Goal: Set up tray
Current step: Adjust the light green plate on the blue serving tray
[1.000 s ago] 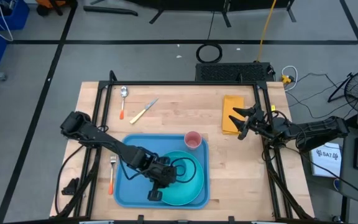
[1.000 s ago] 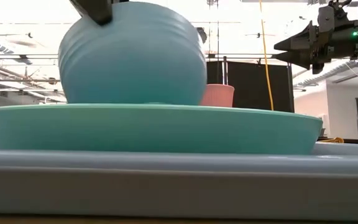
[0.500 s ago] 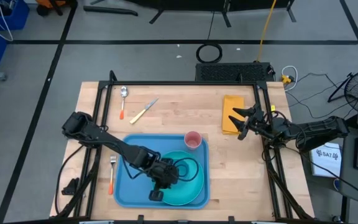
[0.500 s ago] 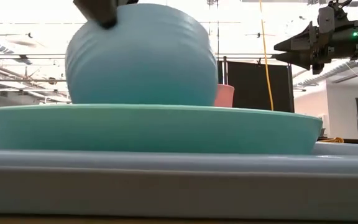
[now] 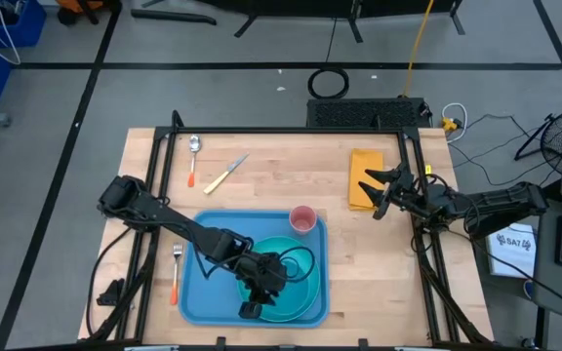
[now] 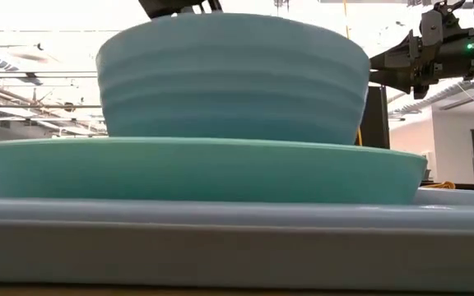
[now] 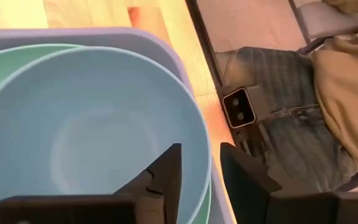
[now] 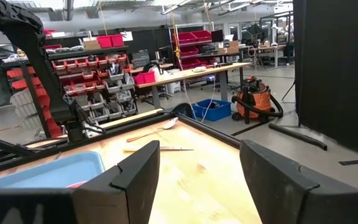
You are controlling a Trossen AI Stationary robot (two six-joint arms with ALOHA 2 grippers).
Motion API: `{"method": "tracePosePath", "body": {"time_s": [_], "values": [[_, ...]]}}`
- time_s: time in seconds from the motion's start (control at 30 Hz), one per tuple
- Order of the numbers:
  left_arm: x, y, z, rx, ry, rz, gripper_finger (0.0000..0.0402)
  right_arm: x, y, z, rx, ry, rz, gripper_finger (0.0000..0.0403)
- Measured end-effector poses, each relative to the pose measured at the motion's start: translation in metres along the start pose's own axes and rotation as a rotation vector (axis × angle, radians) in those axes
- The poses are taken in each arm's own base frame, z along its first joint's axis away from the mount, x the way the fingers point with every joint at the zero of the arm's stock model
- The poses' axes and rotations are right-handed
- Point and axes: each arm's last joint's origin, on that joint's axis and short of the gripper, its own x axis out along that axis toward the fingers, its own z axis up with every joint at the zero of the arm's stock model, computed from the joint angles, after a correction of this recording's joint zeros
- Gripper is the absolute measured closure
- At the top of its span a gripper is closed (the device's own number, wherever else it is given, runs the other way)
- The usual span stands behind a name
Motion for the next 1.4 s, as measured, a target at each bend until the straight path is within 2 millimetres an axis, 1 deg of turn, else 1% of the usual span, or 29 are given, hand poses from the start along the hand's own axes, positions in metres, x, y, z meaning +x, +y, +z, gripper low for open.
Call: {"method": "tracePosePath", "body": {"time_s": [0.13,0.27,0.43,0.53,0.6,0.73,0.8,0.87,1.1,1.23,1.4], "values": [[-0.003,0.003,-0.002,0.017,0.020,0.031,0.0281,0.000,0.000,-0.001,0.009,0.009,0.000,0.0190],[-0.018,0.002,-0.009,0.019,0.083,0.111,0.0280,0.000,0.000,-0.002,0.016,0.020,0.000,0.0190],[-0.046,-0.009,-0.026,-0.023,0.189,0.305,0.0280,0.000,0.000,-0.003,0.016,0.025,0.000,0.0190],[-0.053,-0.015,-0.042,-0.103,0.270,0.410,0.0280,0.000,0.000,-0.003,0.016,0.025,0.000,0.0190],[-0.050,-0.018,-0.057,-0.154,0.331,0.450,0.0280,0.000,0.000,-0.003,0.016,0.025,0.000,0.0190],[-0.035,-0.016,-0.089,-0.248,0.423,0.467,0.0280,0.000,0.000,-0.003,0.016,0.025,0.000,0.0190],[-0.026,-0.013,-0.102,-0.295,0.431,0.438,0.0279,0.000,0.000,-0.003,0.019,0.025,0.000,0.0190],[-0.018,-0.009,-0.110,-0.320,0.414,0.417,0.0279,0.000,0.000,-0.003,0.026,0.025,0.000,0.0190],[-0.002,-0.003,-0.116,-0.321,0.296,0.321,0.0279,0.000,0.000,-0.003,0.042,0.025,0.000,0.0190],[0.000,0.000,-0.116,-0.314,0.284,0.296,0.0279,0.000,0.000,-0.003,0.042,0.025,0.000,0.0190],[0.001,0.005,-0.109,-0.283,0.240,0.267,0.0279,0.000,0.000,-0.003,0.042,0.025,0.000,0.0190]]}}
